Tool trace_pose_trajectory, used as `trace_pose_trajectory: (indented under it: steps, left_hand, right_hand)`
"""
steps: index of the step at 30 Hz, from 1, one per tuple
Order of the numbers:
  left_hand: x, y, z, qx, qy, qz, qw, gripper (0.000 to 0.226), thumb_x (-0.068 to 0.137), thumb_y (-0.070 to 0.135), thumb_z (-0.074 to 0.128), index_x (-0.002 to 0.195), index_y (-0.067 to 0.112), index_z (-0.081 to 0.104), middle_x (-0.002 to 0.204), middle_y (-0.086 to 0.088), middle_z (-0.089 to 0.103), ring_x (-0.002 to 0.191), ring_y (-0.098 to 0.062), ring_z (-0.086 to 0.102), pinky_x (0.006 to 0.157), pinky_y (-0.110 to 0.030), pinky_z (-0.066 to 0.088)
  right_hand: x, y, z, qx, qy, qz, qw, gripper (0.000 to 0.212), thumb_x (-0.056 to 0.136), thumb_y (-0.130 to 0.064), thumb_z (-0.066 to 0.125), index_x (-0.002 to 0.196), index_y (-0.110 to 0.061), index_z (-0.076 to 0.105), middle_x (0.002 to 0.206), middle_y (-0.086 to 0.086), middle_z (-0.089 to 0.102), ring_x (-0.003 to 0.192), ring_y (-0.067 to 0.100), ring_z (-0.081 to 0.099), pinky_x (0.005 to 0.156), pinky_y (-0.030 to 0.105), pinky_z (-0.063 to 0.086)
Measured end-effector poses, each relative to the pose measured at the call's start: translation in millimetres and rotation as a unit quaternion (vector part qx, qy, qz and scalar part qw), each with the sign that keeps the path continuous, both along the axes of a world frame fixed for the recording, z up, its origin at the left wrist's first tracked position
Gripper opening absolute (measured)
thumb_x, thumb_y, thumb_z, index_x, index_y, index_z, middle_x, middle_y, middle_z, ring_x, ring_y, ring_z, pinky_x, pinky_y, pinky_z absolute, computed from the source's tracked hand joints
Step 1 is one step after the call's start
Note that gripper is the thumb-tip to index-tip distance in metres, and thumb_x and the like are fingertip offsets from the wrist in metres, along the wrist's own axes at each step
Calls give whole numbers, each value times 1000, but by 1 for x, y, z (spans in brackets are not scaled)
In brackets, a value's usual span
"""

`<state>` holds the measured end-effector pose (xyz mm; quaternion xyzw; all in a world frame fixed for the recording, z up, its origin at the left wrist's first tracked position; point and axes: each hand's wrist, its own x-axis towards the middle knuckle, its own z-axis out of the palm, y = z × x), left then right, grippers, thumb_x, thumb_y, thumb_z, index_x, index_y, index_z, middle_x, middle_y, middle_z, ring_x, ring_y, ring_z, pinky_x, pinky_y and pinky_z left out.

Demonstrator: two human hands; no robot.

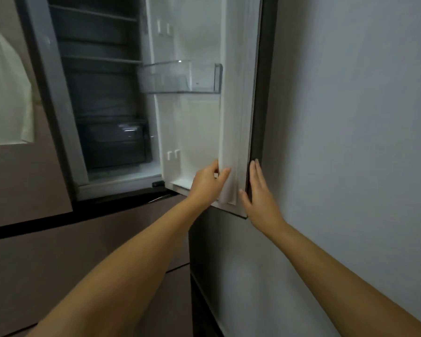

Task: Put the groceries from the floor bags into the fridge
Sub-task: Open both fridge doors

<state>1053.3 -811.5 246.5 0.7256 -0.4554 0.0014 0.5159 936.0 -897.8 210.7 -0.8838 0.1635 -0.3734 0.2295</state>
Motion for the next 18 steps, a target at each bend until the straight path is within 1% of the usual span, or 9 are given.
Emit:
trace_pose_trajectory:
  steps: [1, 3, 5, 7, 8, 10, 12, 15, 18]
  left_hand:
    - [0, -10, 0, 5, -7, -2, 1000, 34, 97, 34, 47, 124, 16, 55, 110, -7, 65, 101, -21, 61, 90, -42, 53]
    - [0, -27, 1, 10, -27, -4, 1000, 34, 97, 33, 47, 126, 16, 54, 109, -7, 66, 100, -21, 62, 89, -41, 53]
    - [2, -43, 2, 15, -46, -9, 999, 34, 97, 32, 47, 127, 15, 53, 108, -6, 66, 99, -22, 62, 87, -38, 53]
    - [1, -55, 2, 16, -49, -11, 999, 34, 97, 31, 47, 128, 16, 53, 106, -5, 65, 98, -20, 61, 83, -30, 51]
    - [1, -60, 1, 15, -53, -10, 998, 33, 97, 31, 47, 127, 16, 53, 104, -4, 65, 96, -20, 61, 80, -28, 49]
    - [3, -68, 0, 16, -58, -12, 998, 33, 97, 32, 47, 126, 17, 53, 101, -4, 64, 95, -22, 62, 78, -28, 50]
    - [6, -73, 1, 30, -48, -21, 998, 40, 97, 33, 48, 133, 16, 48, 109, -7, 64, 100, -24, 62, 83, -33, 52]
    - [10, -79, 4, 49, -33, -31, 998, 50, 96, 34, 48, 141, 14, 38, 122, -12, 60, 104, -28, 61, 90, -38, 52]
    - [7, -81, 4, 46, -34, -30, 998, 53, 97, 33, 48, 144, 14, 34, 127, -13, 58, 108, -28, 60, 92, -36, 51]
  right_hand:
    - [2, -8, 0, 9, 8, -16, 1000, 71, 100, -22, 43, 151, -17, -5, 160, -5, -9, 146, 9, 6, 107, 12, 9]
    - [7, -25, 1, 22, 23, -49, 998, 72, 99, -20, 44, 152, -18, -5, 161, -6, -6, 146, 11, 13, 108, 16, 15]
    - [13, -40, 1, 28, 20, -62, 997, 70, 100, -13, 43, 152, -18, -4, 161, -5, -4, 145, 11, 14, 106, 12, 13]
    - [19, -54, -1, 36, 13, -66, 997, 69, 99, -5, 40, 152, -18, -3, 161, -4, 0, 146, 10, 14, 104, 5, 8]
    - [21, -60, -2, 42, 11, -66, 997, 69, 99, -3, 38, 153, -18, -2, 161, -5, 2, 145, 9, 15, 104, 6, 8]
    - [24, -69, -4, 55, 7, -64, 996, 68, 99, -2, 36, 153, -20, -1, 161, -4, 6, 144, 9, 18, 110, 12, 14]
    - [26, -74, -3, 62, 5, -71, 996, 68, 98, 1, 34, 153, -20, 0, 160, -3, 11, 144, 12, 22, 113, 19, 19]
    - [28, -78, 1, 52, 20, -95, 994, 69, 96, 2, 36, 153, -18, 3, 159, 1, 17, 141, 17, 29, 111, 23, 25]
    - [23, -76, 3, 41, 47, -108, 992, 67, 96, -1, 36, 153, -18, 4, 158, 2, 20, 139, 21, 35, 109, 27, 32]
